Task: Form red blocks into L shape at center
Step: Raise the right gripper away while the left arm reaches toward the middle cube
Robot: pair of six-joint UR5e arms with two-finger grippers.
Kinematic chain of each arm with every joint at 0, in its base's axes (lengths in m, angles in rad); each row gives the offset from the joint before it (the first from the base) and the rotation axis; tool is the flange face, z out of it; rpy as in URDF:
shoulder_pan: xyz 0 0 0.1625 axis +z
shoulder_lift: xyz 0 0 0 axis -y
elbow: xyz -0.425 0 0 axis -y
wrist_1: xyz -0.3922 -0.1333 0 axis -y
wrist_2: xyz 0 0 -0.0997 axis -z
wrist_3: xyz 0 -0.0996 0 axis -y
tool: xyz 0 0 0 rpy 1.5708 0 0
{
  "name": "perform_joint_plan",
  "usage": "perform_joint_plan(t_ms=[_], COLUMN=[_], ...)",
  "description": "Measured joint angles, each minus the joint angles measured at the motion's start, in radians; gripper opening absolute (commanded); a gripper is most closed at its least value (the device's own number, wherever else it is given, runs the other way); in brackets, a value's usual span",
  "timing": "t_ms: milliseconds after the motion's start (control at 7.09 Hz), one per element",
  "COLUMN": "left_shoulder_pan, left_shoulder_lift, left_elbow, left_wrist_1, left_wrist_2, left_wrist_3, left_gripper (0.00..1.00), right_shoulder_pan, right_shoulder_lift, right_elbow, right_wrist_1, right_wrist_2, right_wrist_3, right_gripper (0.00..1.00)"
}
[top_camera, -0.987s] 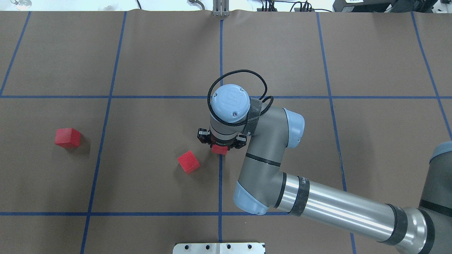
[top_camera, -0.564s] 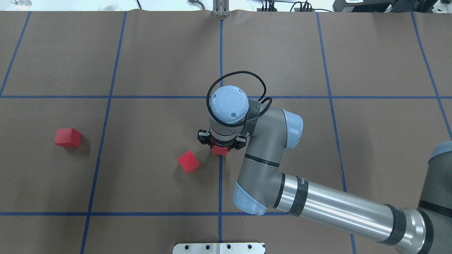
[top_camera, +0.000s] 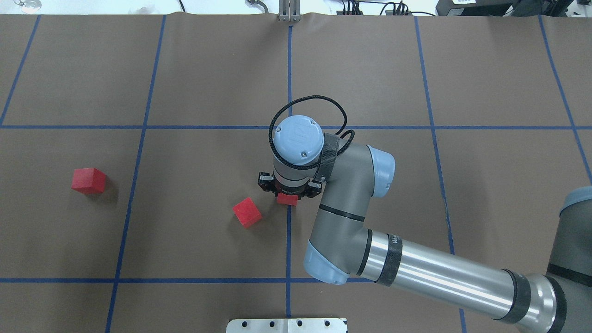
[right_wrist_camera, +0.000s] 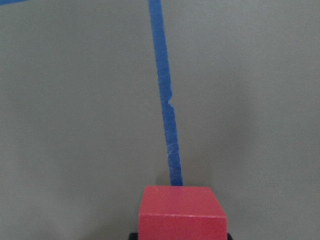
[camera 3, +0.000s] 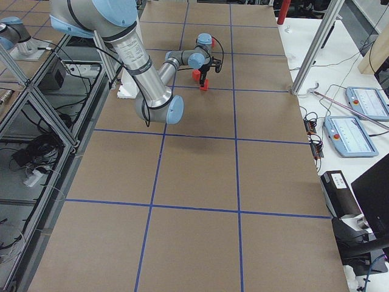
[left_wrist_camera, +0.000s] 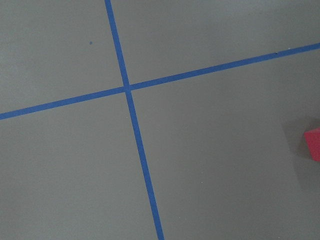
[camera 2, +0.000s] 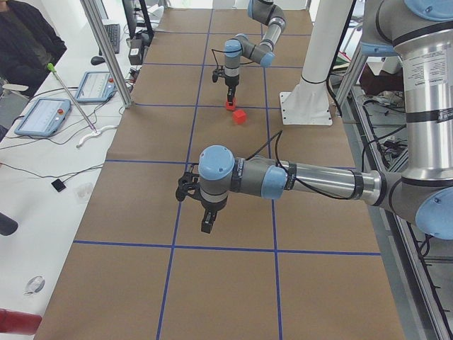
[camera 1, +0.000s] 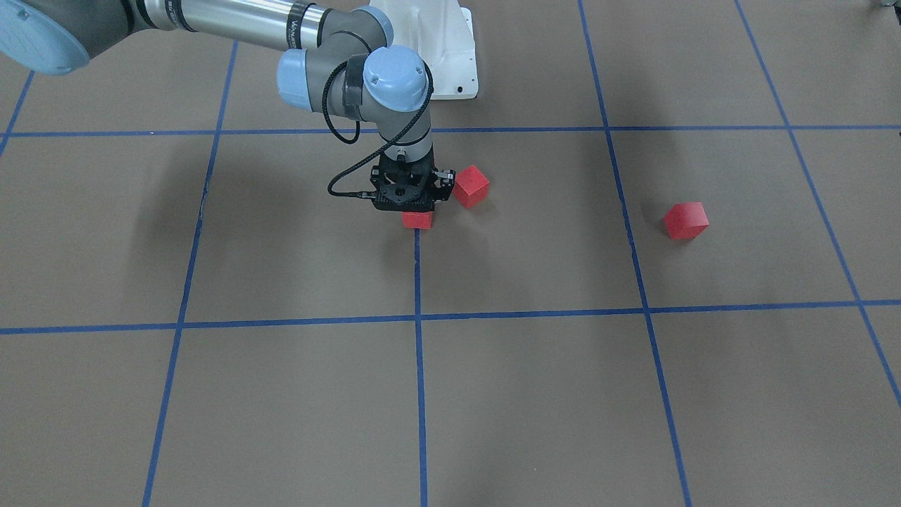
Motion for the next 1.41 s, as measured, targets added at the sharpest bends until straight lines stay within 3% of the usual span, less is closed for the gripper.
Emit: perform_joint_plan(t_ms=[705,1128,1410], left_shoulder_pan=[0.001,0.076,0.224], left_shoulder_lift=[-0.01,-0.088,-0.171], left_elbow=[-0.01,-0.019,-0.075], left_wrist_1=[-0.002,-0.004,-0.002], left_wrist_2=[-0.013,-0.071,-0.069], left_wrist_3=[-0.049,-0.309,-0.59], left_gripper=[1.0,1.0,1.0], right_shoulder_pan=[0.011,0.171,0.337], right_shoulder_lift=[-0.011,-0.154,-0.305], right_elbow=[0.045,0.288,0.398], right_wrist_1=[-0.016,-0.087,-0.09], right_wrist_2=[0.002,0.144,0.277], right_wrist_3=[-0.001,-0.022,-0.149], right_gripper=[1.0,0.99,1.0])
